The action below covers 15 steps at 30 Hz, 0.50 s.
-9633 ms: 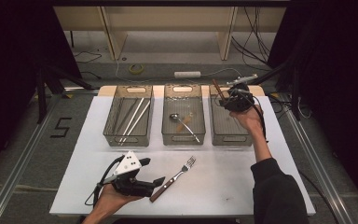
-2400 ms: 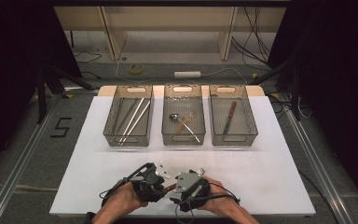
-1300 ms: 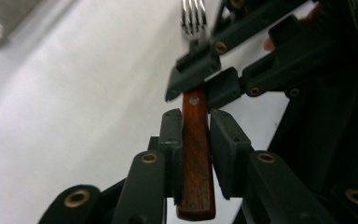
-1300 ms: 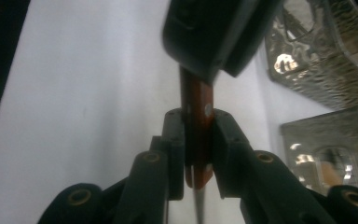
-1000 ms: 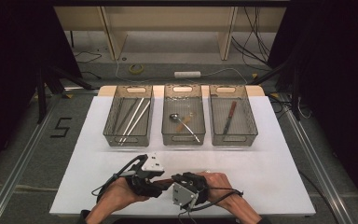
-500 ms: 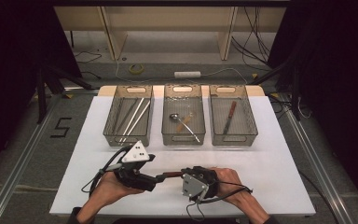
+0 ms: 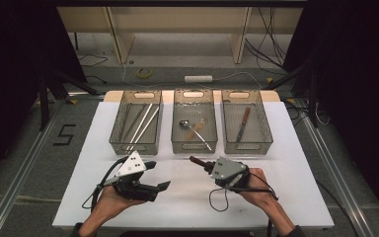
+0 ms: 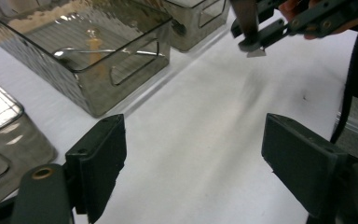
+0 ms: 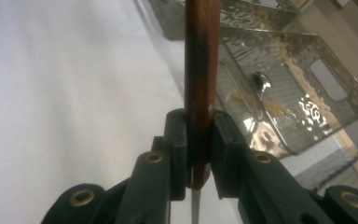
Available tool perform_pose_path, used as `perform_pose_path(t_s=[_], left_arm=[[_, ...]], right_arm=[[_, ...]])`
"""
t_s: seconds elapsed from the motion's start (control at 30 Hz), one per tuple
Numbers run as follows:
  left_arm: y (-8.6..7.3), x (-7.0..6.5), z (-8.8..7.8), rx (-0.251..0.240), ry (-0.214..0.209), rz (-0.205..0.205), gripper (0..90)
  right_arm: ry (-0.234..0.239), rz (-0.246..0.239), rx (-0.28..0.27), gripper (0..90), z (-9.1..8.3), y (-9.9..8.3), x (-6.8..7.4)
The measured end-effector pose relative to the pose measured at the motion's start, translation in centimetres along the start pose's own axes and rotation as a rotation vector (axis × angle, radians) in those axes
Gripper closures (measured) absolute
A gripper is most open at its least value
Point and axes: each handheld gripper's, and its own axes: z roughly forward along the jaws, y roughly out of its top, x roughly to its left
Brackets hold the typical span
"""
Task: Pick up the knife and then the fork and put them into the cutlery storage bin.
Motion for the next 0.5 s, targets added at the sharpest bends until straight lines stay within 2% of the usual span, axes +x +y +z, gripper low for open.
perform_pose_path(t_s=[0.1,0.37,0.5], left_arm=[[-0.4,0.3,-0.1,-0.021,0.009,-0.018,21.2],[-1.3,0.7,-0.4,-0.064,0.031,-0.038,19.5],[-1.8,1.0,-0.3,-0.060,0.046,-0.047,19.1]], right_arm=[[-0.007,0.046,0.005,78.6,-0.4,-0.2,-0.9],[0.021,0.228,0.005,78.5,-1.2,-1.0,-3.5],[0.026,0.301,0.005,78.5,-1.6,-1.4,-4.6]])
